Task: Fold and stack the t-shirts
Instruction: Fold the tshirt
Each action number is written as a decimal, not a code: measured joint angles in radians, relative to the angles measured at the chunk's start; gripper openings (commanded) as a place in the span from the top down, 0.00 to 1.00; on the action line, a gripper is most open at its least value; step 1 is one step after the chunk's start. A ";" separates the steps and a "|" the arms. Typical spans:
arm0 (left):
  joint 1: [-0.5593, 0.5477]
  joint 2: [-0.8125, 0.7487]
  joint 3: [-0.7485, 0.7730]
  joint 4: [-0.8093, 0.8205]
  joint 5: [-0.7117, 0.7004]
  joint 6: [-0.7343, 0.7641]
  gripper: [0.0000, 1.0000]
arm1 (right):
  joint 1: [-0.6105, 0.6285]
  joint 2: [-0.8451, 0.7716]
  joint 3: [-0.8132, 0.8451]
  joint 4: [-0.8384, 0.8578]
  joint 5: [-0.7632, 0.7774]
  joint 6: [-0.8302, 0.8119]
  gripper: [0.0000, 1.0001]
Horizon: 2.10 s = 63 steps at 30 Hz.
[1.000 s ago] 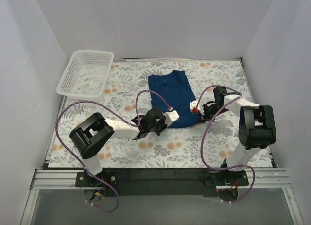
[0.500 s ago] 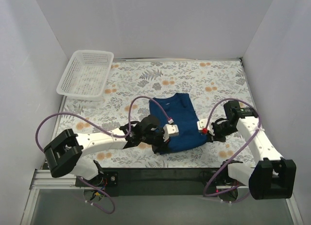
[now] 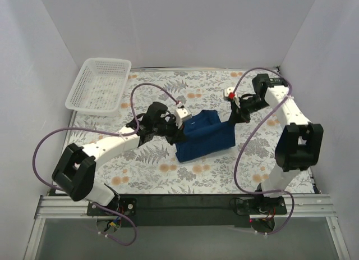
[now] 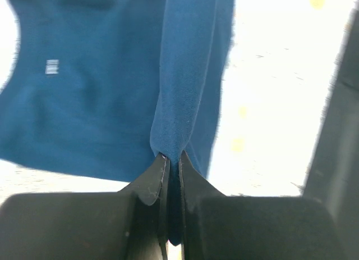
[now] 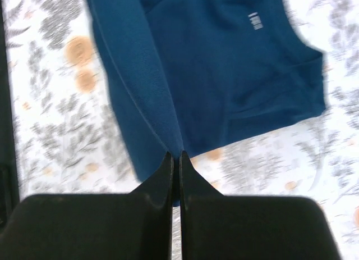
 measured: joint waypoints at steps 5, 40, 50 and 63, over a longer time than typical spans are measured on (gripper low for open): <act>0.121 0.137 0.084 0.019 0.034 0.039 1.00 | 0.008 0.272 0.319 0.005 -0.061 0.115 0.99; 0.311 0.523 0.321 0.039 0.050 0.081 1.00 | 0.100 0.608 0.478 0.496 0.071 0.664 0.99; 0.312 0.523 0.323 0.082 0.051 0.097 1.00 | 0.100 0.559 0.362 0.584 0.116 0.700 0.99; 0.321 0.576 0.362 0.168 -0.069 0.010 0.29 | 0.098 0.519 0.297 0.787 0.249 0.889 0.66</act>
